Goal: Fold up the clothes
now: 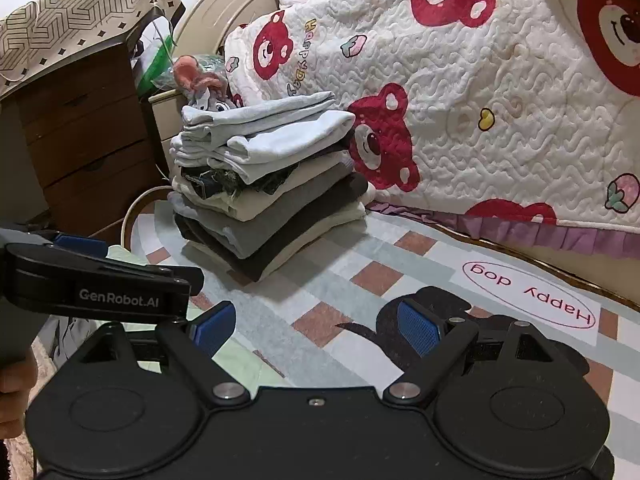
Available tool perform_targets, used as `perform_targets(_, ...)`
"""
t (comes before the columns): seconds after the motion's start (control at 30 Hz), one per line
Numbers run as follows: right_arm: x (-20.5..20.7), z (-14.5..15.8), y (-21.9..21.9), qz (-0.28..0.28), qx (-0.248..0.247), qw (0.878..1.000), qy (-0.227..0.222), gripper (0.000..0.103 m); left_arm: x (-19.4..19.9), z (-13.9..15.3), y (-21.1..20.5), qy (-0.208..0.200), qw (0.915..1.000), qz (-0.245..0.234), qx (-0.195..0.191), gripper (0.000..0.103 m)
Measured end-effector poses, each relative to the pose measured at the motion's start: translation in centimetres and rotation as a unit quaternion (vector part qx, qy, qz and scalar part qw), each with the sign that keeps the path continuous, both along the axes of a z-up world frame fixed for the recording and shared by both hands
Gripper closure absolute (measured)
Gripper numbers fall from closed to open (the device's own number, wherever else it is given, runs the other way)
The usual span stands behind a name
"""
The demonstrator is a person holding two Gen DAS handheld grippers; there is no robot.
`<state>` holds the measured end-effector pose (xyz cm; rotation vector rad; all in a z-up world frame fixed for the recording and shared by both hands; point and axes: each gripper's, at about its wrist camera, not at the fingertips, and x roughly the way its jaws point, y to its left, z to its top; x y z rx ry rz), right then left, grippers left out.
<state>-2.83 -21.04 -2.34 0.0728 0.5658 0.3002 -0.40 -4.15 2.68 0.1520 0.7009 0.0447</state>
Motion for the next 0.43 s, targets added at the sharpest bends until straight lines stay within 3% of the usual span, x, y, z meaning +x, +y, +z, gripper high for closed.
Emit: perform_targets(0.43, -0.09, -0.24, 0.03, -0.003, 0.007, 1.0, 0.004, 0.012, 0.03, -0.09, 0.12, 0.004, 1.0, 0.001, -0.002, 0.0)
